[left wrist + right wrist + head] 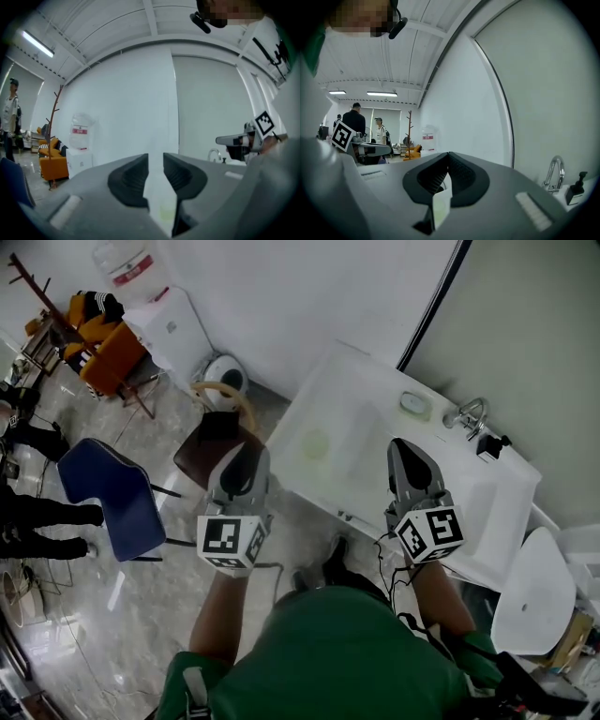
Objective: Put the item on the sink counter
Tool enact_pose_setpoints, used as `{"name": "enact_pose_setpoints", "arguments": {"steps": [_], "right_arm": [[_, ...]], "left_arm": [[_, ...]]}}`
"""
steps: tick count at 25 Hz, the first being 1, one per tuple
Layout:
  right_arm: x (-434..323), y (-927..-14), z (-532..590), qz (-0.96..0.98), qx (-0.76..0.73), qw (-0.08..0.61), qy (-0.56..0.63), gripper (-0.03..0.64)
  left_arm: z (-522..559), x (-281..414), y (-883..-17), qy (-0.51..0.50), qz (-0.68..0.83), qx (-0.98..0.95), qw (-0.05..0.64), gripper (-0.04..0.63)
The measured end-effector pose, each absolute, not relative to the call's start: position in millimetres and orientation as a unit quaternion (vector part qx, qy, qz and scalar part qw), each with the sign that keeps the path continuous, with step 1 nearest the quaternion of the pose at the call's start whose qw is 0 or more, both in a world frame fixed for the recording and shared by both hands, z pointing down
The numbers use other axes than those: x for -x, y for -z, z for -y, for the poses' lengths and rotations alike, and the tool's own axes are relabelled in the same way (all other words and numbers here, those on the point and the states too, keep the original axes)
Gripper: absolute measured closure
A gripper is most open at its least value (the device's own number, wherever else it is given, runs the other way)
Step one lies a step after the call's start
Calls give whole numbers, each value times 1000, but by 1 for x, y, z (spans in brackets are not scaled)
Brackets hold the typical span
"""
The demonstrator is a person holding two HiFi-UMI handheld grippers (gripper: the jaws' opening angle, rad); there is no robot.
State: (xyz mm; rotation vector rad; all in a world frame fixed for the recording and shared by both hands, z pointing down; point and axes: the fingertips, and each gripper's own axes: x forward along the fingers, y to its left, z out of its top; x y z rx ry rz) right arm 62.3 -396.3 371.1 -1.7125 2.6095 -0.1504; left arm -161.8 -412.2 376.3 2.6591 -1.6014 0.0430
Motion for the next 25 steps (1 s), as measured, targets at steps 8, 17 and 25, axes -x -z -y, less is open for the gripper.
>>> {"name": "enact_pose_setpoints", "arguments": {"steps": [8,17,25], "right_arm": [[-40,-348,365,-833,553,15,22,618],[-24,-327,341,-831,555,22,2,618],[-21,-316,327,-830,557,31,-6,618]], "left_arm": [[380,180,-343,9,505,-863,-3,514],[357,197,-324,19,510,-860,-17,514],[345,201,-313,26,508,-860,-25,514]]}}
